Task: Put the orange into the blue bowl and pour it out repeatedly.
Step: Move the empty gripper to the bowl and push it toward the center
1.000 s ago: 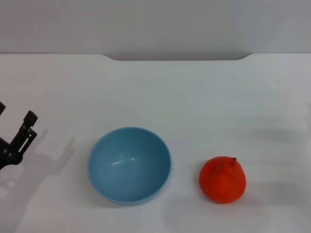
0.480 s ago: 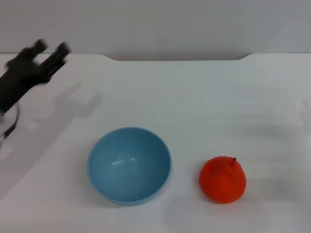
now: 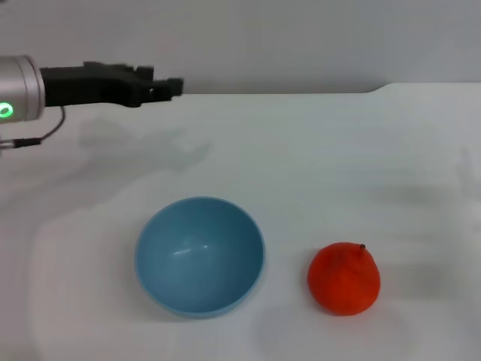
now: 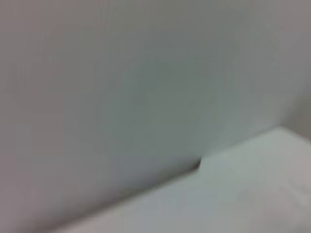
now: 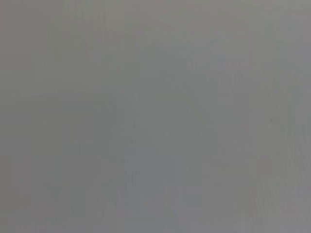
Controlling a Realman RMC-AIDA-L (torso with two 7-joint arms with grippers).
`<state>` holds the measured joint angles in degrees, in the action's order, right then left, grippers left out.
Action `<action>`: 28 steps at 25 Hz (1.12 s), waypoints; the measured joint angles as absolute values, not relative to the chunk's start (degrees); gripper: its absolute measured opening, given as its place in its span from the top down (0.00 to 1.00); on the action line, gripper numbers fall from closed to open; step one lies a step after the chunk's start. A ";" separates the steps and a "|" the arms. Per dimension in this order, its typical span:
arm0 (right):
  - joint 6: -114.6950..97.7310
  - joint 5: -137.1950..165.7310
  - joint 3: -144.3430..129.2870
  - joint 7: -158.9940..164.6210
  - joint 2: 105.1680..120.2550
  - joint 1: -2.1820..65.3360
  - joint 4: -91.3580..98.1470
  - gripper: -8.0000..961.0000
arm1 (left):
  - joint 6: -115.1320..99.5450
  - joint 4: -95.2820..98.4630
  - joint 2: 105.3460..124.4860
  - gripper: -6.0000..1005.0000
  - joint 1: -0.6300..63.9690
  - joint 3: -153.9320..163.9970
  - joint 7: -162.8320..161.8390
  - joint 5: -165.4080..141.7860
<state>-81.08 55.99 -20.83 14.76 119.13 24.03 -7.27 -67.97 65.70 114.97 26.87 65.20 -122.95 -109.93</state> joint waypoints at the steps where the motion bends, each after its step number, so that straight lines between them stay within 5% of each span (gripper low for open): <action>1: -80.92 55.98 -20.83 14.76 119.12 24.04 -7.09 0.44 | -70.27 68.45 114.96 0.36 26.96 64.74 -127.26 -113.52; 4: -80.30 55.98 -20.82 14.76 119.10 24.10 -6.39 0.44 | -81.61 77.64 115.16 0.44 27.35 61.70 -139.59 -122.84; 8: -79.68 55.99 -20.66 14.76 119.09 24.16 -5.42 0.45 | -95.89 87.36 117.13 0.45 26.15 58.29 -143.94 -125.09; 15: -78.63 55.99 -19.36 14.76 119.09 24.58 -4.20 0.45 | -105.27 91.44 117.70 0.47 24.25 60.82 -153.89 -125.14; 20: -77.97 55.99 -17.29 14.91 119.09 24.72 -3.27 0.45 | -104.84 90.38 117.82 0.35 23.14 62.28 -155.82 -126.10; 28: -75.90 55.99 -10.39 14.75 119.01 23.67 -1.60 0.46 | -102.27 90.35 117.90 0.35 24.25 70.54 -161.63 -137.45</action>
